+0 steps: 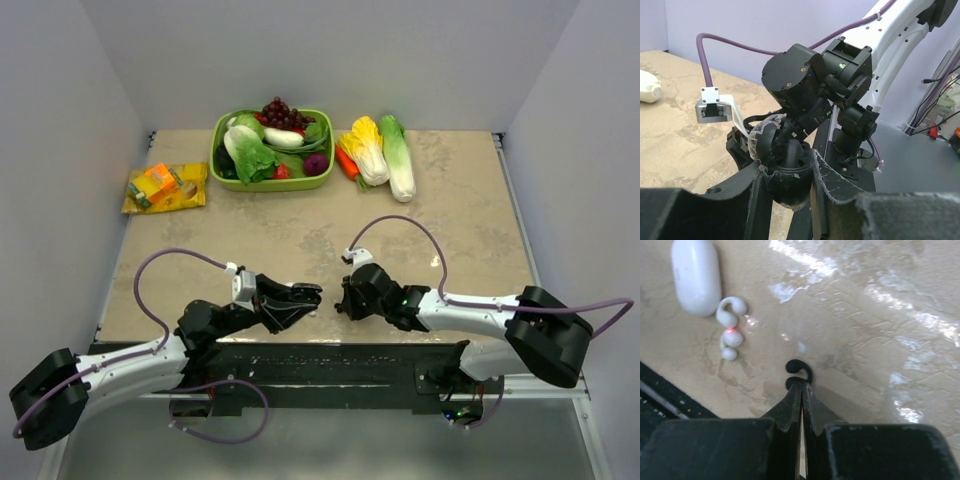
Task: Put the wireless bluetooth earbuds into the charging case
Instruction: Adjust the earbud at the center of the board.
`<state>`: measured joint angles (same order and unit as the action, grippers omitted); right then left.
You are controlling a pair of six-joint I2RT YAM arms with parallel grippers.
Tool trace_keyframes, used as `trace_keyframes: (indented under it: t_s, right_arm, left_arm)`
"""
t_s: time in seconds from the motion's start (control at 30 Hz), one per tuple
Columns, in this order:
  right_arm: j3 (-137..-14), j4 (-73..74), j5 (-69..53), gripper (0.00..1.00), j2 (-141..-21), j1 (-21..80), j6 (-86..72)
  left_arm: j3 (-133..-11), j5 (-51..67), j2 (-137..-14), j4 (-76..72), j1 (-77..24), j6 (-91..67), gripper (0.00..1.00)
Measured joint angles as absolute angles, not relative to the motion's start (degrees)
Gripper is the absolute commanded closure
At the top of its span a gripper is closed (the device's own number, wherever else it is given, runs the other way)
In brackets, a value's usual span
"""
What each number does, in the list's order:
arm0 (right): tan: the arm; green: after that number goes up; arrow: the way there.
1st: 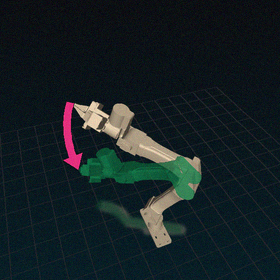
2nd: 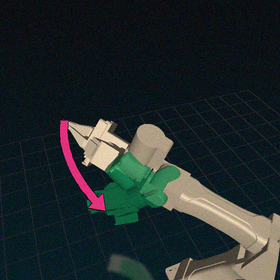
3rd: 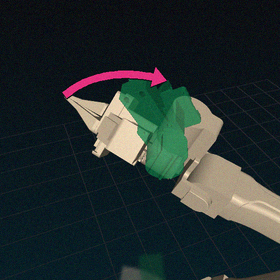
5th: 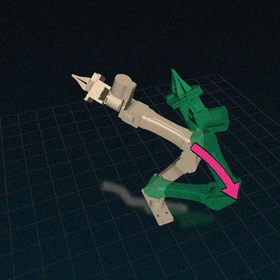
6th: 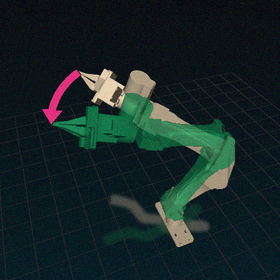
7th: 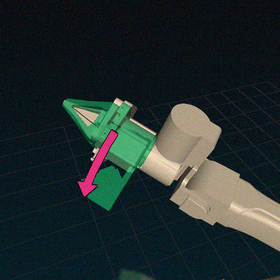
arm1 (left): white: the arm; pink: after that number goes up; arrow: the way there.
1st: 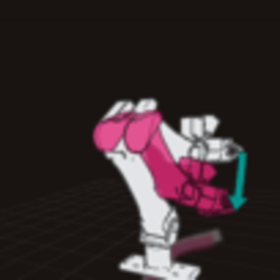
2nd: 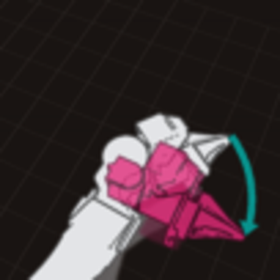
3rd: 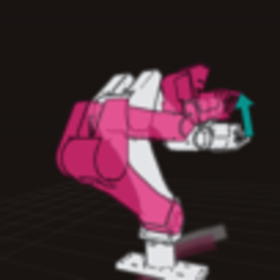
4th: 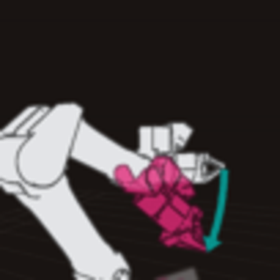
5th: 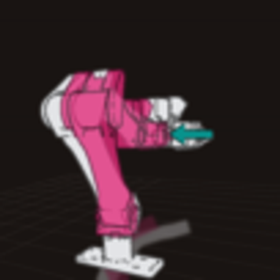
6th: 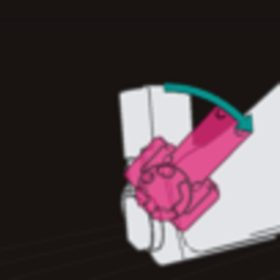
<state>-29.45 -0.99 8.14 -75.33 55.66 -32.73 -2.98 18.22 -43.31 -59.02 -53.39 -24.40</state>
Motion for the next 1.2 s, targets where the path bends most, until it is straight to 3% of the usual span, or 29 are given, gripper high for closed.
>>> trace_keyframes:
  t_s: [0.3,0.83,1.0,1.2]
  right_arm:
    - [-29.5,-4.4,3.9,1.0,-77.0,58.0,-32.8]
    - [-31.3,-0.8,7.4,0.99,-79.9,55.6,-34.2]
    - [-32.8,4.3,11.4,0.75,-78.4,55.5,-34.8]
    - [-33.8,8.9,14.7,0.64,-75.5,54.9,-34.9]
  left_arm:
    - [-3.0,18.3,-45.5,-59.2,-53.4,-24.4,1.0]
    - [-3.0,18.5,-45.5,-59.1,-53.4,-24.4,1.0]
    - [-3.0,18.5,-45.5,-59.1,-53.4,-24.4,1.0]
    - [-3.0,18.7,-45.5,-59.1,-53.4,-24.4,1.0]
